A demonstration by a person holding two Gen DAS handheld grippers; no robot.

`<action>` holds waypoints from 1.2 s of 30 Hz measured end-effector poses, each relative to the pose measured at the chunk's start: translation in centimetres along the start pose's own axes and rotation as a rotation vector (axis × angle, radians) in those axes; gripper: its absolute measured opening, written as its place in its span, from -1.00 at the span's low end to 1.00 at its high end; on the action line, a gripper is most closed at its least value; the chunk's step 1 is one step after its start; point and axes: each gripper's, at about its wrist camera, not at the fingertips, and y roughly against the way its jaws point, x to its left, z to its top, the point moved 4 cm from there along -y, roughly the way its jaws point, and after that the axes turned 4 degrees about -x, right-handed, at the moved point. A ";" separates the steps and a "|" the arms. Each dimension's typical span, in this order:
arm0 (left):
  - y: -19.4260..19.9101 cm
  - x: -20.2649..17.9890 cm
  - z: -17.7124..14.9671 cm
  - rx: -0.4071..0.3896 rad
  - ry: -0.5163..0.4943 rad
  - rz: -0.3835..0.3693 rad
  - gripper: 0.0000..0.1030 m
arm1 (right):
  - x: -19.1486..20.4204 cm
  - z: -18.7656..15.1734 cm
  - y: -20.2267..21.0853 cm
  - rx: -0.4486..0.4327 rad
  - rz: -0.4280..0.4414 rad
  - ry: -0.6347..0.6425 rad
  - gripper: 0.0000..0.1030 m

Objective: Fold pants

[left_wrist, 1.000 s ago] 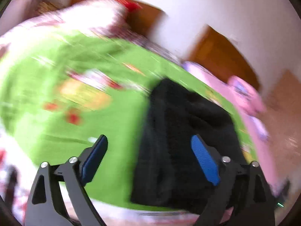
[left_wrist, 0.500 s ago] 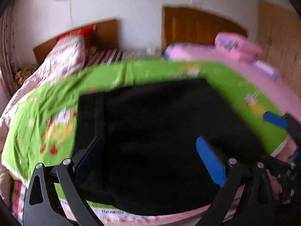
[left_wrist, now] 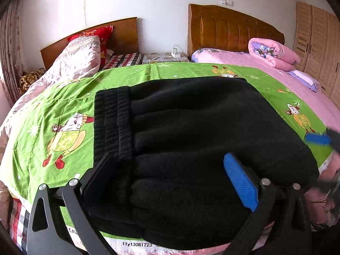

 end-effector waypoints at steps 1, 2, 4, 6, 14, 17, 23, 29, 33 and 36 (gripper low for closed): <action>0.0 0.0 -0.1 -0.003 0.000 0.002 0.97 | -0.5 1.1 0.1 -0.015 -0.016 0.008 0.76; 0.0 -0.1 -0.1 -0.007 0.000 0.004 0.97 | -1.0 2.2 0.1 -0.028 -0.031 0.018 0.76; 0.1 -0.1 -0.2 -0.016 -0.002 0.003 0.97 | -2.0 4.4 -0.9 -0.048 -0.022 0.020 0.76; 0.0 -0.1 -0.2 -0.014 -0.001 0.004 0.97 | -3.3 5.5 -3.4 -0.007 0.025 -0.026 0.76; 0.0 -0.4 -0.2 -0.010 -0.005 0.010 0.97 | -5.2 3.3 -8.0 0.157 0.049 -0.161 0.78; 0.1 -0.5 -0.3 -0.015 -0.007 0.010 0.97 | -5.3 5.0 -7.9 0.148 0.013 -0.144 0.78; 0.1 -0.6 -0.3 -0.010 -0.006 0.012 0.97 | -2.3 11.1 -12.3 0.128 0.123 -0.064 0.78; 0.1 -0.6 -0.2 -0.003 -0.011 0.011 0.97 | -0.5 12.5 -21.5 0.373 0.082 0.021 0.78; 0.1 -0.6 -0.2 -0.004 -0.011 0.009 0.97 | -1.0 14.2 -21.0 0.339 0.078 -0.062 0.78; 0.1 -0.5 -0.2 -0.009 -0.007 0.011 0.97 | 0.6 15.4 -19.8 0.295 0.139 -0.051 0.78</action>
